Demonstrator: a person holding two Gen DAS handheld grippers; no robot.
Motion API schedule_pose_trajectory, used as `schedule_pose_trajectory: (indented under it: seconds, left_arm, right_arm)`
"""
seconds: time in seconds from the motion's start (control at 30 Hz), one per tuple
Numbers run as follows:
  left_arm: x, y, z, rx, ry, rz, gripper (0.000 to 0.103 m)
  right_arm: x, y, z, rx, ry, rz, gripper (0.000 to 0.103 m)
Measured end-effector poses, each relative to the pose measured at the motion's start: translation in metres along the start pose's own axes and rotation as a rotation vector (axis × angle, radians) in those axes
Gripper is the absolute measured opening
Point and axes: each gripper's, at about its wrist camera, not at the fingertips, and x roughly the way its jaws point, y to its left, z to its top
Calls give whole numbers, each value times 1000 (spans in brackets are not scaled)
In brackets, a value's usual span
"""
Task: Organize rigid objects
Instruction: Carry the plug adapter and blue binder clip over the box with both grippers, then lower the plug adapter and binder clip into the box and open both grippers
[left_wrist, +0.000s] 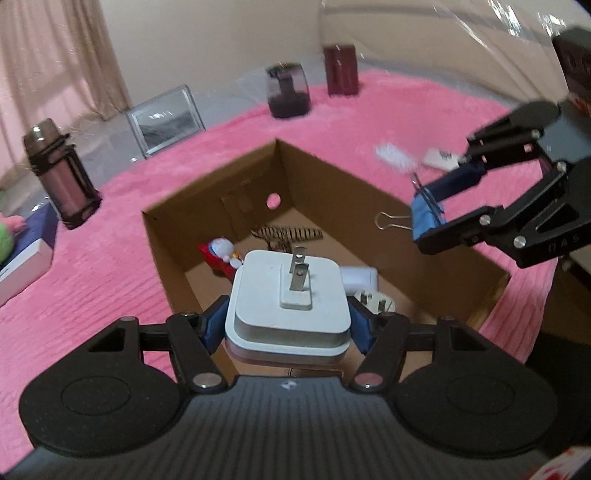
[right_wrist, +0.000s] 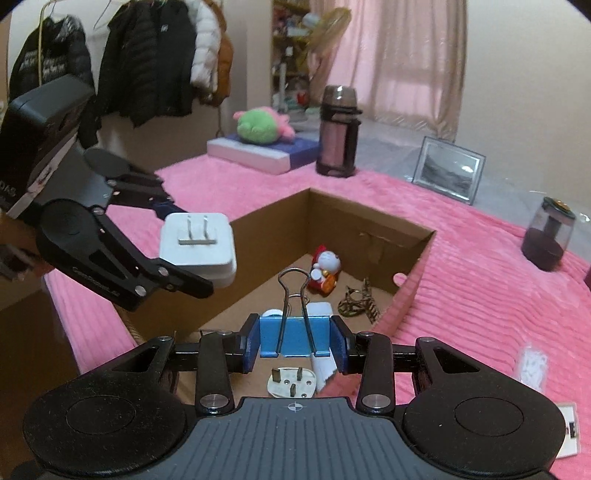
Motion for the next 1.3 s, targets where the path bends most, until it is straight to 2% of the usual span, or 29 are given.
schedule_pose_trajectory:
  seconds: [0.27,0.67,0.9,1.3]
  left_arm:
    - [40,4,-1,80,113,-43,62]
    - [75,10,-6,110,234,-61,62]
    - [81,11,-3,134,256,-66,62]
    - [91,7,-3,236,305,-63,62]
  right_arm:
    - [36,-1,3,-62,79,23,36]
    - [79,1,7,-159,181,28,36]
    - [103,5,10,-219,249,60,36]
    - [129,19,8,-351,355,129,36]
